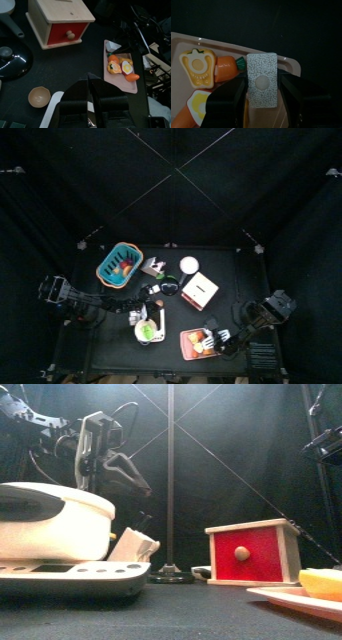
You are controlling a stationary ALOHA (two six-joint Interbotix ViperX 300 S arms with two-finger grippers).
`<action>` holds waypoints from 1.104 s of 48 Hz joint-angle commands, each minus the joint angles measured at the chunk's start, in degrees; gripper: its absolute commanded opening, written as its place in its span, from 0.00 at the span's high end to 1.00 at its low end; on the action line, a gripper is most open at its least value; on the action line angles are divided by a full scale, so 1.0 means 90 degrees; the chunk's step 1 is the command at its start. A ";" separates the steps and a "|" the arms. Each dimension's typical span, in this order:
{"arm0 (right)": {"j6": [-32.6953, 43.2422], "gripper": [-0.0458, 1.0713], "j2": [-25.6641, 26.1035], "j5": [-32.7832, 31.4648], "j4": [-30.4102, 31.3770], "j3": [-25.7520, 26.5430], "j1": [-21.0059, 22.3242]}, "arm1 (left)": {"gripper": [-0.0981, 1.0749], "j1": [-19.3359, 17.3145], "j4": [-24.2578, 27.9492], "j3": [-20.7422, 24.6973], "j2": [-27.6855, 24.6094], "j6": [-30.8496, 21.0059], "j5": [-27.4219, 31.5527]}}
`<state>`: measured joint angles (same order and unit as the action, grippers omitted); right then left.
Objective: Place rice on top of drawer
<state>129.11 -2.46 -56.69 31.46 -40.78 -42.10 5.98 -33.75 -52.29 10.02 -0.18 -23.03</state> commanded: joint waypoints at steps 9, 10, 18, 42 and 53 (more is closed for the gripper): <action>-0.0039 0.36 0.0518 -0.0293 0.0293 0.0127 0.0020 | 0.59 -0.0029 0.0049 0.0049 0.0098 0.0029 -0.0020; -0.0039 0.36 0.0547 -0.0332 0.0312 0.0127 0.0029 | 0.59 -0.0039 0.0059 0.0049 0.0107 0.0029 -0.0010; -0.0068 0.36 0.0879 -0.0693 0.0557 0.0107 0.0078 | 0.59 -0.0049 0.0068 -0.0068 0.0215 0.0020 -0.0010; -0.2227 0.36 0.2471 -0.0820 0.1270 -0.0020 0.1670 | 0.59 -0.0039 0.0264 -0.0215 0.0410 0.0029 -0.0049; -0.3721 0.36 0.2920 -0.0146 0.1250 -0.0029 0.2881 | 0.59 -0.0020 0.0244 -0.0283 0.0410 0.0010 -0.0039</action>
<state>98.88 21.18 -60.91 42.45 -41.48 -20.21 5.80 -31.64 -55.28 13.10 -0.09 -22.94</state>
